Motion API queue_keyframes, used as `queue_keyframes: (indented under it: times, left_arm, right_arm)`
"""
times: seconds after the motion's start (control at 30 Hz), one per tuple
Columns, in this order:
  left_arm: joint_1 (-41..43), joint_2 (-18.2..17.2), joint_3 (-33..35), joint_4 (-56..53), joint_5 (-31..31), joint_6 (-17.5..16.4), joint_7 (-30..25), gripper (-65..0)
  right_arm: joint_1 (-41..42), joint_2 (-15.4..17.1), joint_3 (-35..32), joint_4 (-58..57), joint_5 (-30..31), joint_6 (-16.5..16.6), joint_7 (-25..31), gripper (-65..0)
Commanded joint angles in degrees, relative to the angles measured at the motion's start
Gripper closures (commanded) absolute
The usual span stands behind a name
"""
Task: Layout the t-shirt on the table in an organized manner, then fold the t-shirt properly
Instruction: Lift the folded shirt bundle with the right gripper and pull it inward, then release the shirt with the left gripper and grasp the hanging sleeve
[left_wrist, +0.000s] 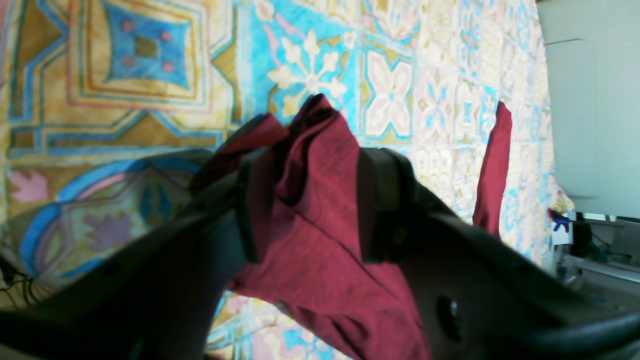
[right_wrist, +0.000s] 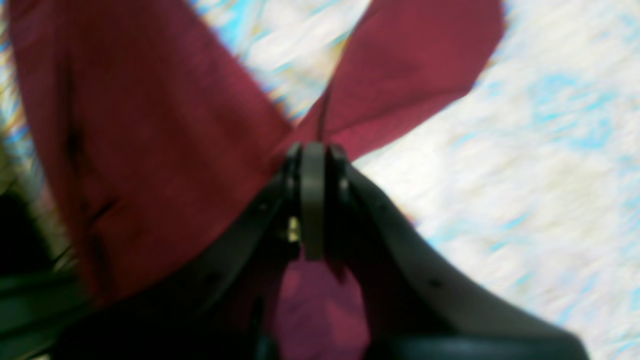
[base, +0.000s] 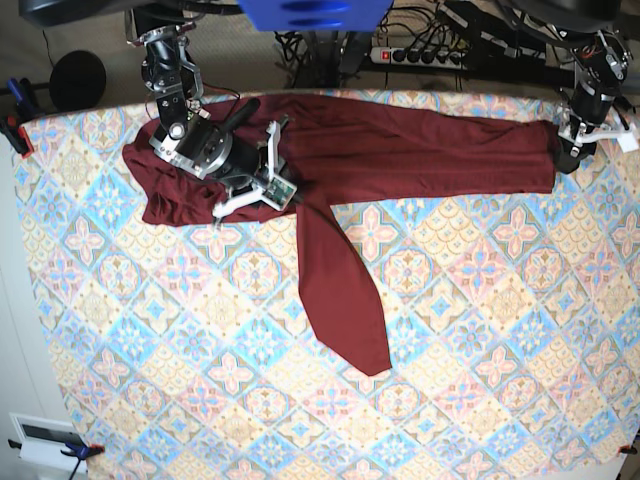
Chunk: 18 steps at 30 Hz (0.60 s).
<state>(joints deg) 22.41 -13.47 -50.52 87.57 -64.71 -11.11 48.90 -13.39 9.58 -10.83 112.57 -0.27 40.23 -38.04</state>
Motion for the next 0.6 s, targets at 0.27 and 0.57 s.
queue_keyframes:
  times: [0.27,0.57]
  left_arm:
    - [0.05,-1.34,0.9,1.0,-1.09,-0.53,-0.6,-26.2]
    - [-0.48,-2.74,6.17,4.52,-1.01,-0.53,-0.77,-26.2]
  right_arm:
    - [-1.16,1.54,-6.71,1.84,0.58,-0.23,1.43,0.0]
    - [-0.72,4.09,-11.72,1.58,0.41,-0.23,1.07,0.0]
